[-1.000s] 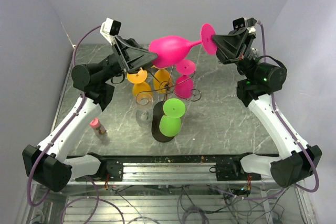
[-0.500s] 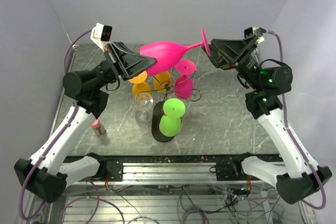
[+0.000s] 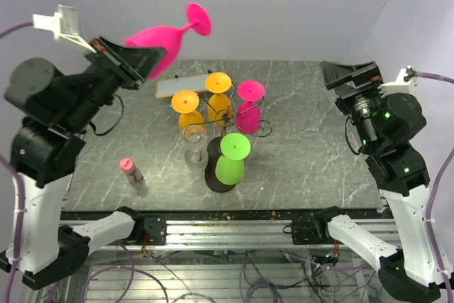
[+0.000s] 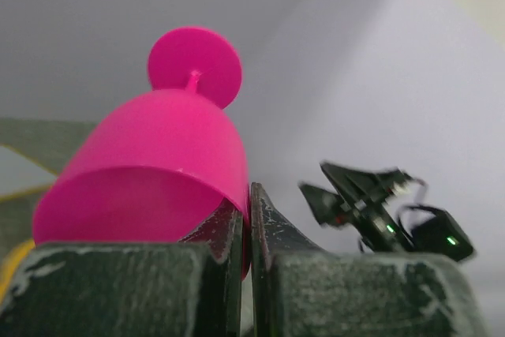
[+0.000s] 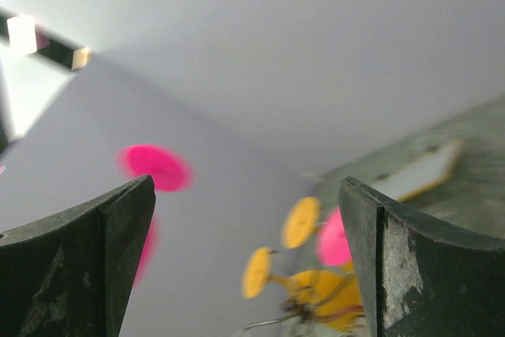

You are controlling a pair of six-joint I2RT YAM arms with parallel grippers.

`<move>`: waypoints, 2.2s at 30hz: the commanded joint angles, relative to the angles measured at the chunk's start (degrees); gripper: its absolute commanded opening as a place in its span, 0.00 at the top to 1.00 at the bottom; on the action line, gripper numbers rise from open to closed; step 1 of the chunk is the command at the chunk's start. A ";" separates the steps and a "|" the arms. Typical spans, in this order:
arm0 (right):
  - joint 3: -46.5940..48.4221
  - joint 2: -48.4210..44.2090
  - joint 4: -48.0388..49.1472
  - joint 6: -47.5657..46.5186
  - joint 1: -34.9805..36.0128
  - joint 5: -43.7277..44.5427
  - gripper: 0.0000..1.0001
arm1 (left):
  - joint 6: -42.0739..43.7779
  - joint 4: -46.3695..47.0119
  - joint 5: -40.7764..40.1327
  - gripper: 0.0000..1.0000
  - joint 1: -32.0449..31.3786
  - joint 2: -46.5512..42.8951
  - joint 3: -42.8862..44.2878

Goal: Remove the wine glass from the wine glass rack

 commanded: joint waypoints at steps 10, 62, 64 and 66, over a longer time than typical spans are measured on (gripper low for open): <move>0.97 -0.26 -15.19 -30.92 0.06 8.05 0.00 | 28.42 -37.46 -27.85 0.93 10.95 23.43 21.60; 17.89 23.40 -17.46 -32.76 -12.18 -33.35 0.01 | 35.51 -39.54 -20.23 0.50 28.94 48.19 6.32; 18.12 23.46 -17.80 -33.00 -12.13 -32.41 0.00 | 35.10 -38.82 -20.35 0.37 28.99 46.14 6.71; 17.91 23.35 -17.34 -32.71 -12.09 -33.92 0.00 | 35.01 -37.38 -18.98 0.26 28.96 43.68 6.00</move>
